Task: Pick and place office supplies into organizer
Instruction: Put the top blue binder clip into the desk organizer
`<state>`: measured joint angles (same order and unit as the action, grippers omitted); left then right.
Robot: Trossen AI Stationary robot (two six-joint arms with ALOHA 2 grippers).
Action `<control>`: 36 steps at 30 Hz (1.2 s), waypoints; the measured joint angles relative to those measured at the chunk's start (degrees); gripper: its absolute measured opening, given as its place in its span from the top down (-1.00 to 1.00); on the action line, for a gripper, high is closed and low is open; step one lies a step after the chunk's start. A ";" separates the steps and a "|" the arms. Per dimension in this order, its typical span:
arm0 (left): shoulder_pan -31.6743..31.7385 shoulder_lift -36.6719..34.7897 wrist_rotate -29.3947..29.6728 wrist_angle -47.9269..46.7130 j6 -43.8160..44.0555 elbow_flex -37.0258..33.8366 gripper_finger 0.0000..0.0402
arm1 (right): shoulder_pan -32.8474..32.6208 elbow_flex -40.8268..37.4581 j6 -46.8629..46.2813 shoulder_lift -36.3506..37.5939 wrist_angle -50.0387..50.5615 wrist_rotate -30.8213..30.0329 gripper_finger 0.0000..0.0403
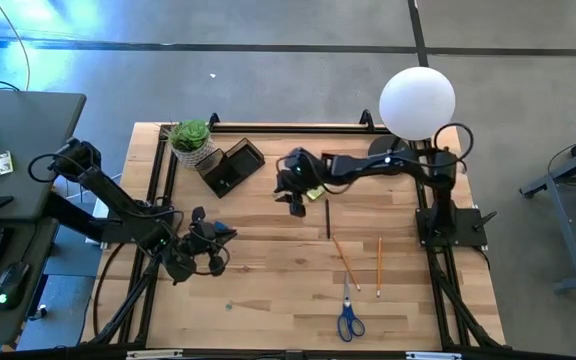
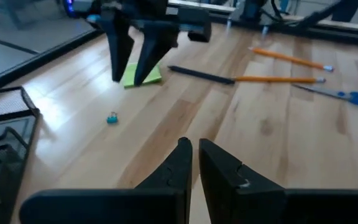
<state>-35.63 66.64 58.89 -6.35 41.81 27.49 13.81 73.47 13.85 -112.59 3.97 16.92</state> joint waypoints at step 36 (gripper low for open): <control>0.20 -0.33 12.21 2.86 -14.95 -0.02 0.92 | 1.30 11.84 4.75 -6.97 9.89 -1.87 0.34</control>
<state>-35.43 66.31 71.10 -3.49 26.86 27.46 15.11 85.31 18.61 -119.55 13.85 15.05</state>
